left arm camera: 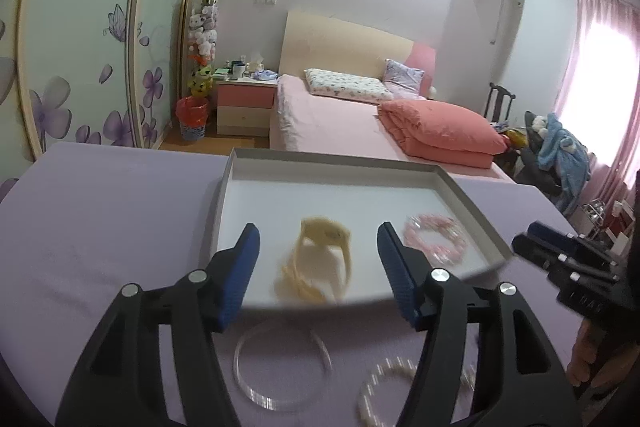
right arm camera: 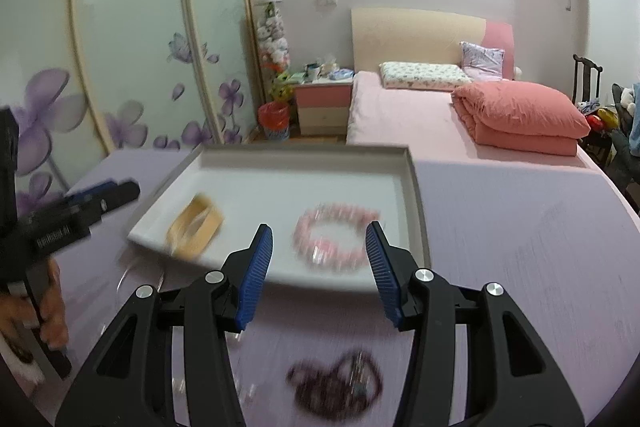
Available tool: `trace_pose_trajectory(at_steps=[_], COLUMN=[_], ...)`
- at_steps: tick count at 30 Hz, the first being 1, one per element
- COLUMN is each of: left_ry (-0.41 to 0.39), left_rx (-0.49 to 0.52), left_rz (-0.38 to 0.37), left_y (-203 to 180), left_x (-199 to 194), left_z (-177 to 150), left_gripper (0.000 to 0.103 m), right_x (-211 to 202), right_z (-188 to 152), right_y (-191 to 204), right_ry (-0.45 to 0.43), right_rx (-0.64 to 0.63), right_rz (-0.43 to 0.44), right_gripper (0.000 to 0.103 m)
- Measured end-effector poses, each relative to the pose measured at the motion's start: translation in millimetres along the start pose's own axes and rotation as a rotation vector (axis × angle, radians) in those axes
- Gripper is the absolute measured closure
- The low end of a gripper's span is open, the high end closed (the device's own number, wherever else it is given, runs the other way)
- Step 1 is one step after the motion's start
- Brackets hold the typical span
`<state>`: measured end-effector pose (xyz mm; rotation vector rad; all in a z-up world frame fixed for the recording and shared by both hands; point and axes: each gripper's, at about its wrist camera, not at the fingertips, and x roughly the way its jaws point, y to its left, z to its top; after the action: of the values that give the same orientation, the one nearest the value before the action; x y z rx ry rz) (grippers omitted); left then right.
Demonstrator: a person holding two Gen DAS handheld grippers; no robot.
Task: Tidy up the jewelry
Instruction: 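Move the right gripper to the silver cuff bangle and grasp it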
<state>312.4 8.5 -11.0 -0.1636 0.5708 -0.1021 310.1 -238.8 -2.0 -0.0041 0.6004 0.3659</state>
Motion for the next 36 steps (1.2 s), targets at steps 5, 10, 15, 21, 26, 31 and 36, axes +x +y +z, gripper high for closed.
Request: trace_pose_trajectory(at_steps=[5,10,15,21,26,31,36], left_ry=[-0.005,-0.019,-0.023,-0.027,-0.021,-0.01,-0.002], left_rx=[-0.007,-0.007,-0.01,-0.023,-0.026,-0.022,-0.014], left_rz=[-0.015,0.004,0.017,0.02,0.013,0.007,0.005], left_y=[-1.1,0.3,4.8,6.7,6.0,1.9,-0.8], left_x=[-46.8,-89.5,-113.7,-123.0,-119.5,-114.0,-110.9], left_z=[-32.4,-70.2,-91.3,-99.0,-95.8,-94.3,-92.8], left_gripper=[0.037,0.035,0.034,0.034,0.034,0.034,0.034], right_x=[-37.4,-61.9,-75.8,-83.0,-74.2,-54.1,-43.7], right_z=[-45.3,-86.7,-110.9,-126.2,-128.5,-125.1,-119.7], right_y=[10.4,20.4,27.6,43.8,61.0,73.0,77.1], right_ry=[0.067,0.14,0.189,0.224,0.252,0.301,0.322], right_rx=[0.001,0.013,0.032,0.003,-0.053,-0.102,-0.131], right_rz=[0.03,0.054,0.079,0.117,0.101,0.033,0.021], right_gripper=[0.053,0.053,0.049,0.034,0.026,0.02,0.019])
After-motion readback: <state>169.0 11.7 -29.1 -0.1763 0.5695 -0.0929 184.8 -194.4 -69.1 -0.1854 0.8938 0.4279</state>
